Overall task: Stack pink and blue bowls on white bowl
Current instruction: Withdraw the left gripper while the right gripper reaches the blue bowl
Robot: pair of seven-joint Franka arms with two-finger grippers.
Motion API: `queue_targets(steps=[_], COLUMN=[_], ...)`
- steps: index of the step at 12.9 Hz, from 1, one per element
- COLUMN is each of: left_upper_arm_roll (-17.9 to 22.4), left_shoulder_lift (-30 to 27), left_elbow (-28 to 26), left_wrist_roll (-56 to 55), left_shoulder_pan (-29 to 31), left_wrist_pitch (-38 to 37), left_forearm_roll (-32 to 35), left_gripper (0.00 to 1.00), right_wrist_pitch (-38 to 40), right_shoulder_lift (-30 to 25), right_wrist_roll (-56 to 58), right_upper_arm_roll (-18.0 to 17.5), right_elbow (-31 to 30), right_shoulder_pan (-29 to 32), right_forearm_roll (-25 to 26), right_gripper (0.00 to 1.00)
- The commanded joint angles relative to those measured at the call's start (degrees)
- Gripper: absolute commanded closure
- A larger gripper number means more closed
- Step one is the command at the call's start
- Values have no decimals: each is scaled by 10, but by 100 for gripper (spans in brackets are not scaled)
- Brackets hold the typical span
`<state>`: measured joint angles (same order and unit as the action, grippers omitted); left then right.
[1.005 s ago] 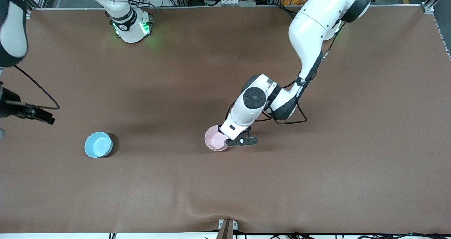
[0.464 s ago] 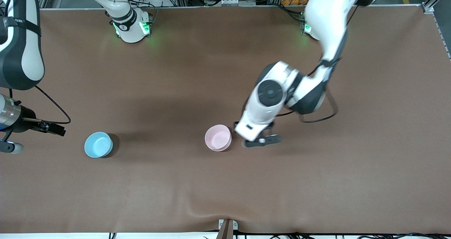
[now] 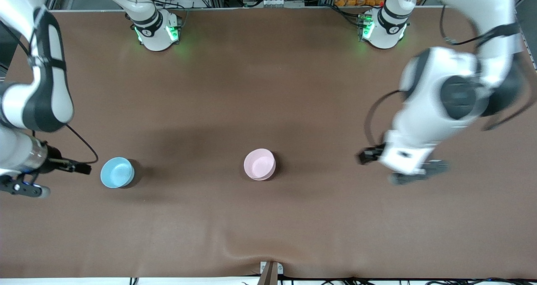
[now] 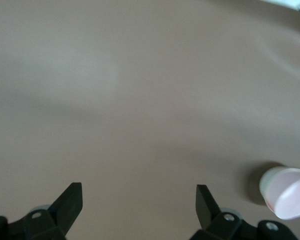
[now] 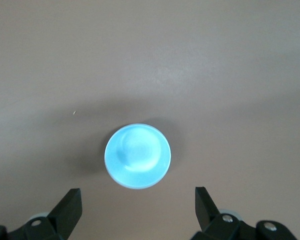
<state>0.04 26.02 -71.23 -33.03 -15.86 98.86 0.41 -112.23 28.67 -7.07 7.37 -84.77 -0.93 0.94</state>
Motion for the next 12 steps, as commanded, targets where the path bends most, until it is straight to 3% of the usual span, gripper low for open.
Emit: queue_targets(steps=[1, 5, 7, 9, 12], left_upper_arm_roll=[-7, -8, -7, -12, -17], left_shoulder_lift=[-52, -84, -91, -105, -162], left_elbow=[-22, -22, -28, -42, -101], left_wrist_roll=[52, 215, 270, 277, 277], left_shoulder_pan=[72, 161, 192, 216, 216], left_wrist_pitch=[-25, -83, -112, -112, -90], left_forearm_roll=[1, 1, 1, -1, -1], left_gripper=[0, 0, 0, 0, 0], right_wrist_pitch=[-28, -36, -50, -58, -54], right_shoulder_lift=[66, 114, 134, 149, 156], right_wrist_roll=[-1, 1, 62, 115, 144], right_upper_arm_roll=[-1, -2, -2, -1, -1], right_elbow=[15, 10, 8, 8, -14], right_shoulder_pan=[12, 13, 36, 52, 55], right_forearm_roll=[-6, -13, -65, -110, -110], right_gripper=[0, 0, 0, 0, 0])
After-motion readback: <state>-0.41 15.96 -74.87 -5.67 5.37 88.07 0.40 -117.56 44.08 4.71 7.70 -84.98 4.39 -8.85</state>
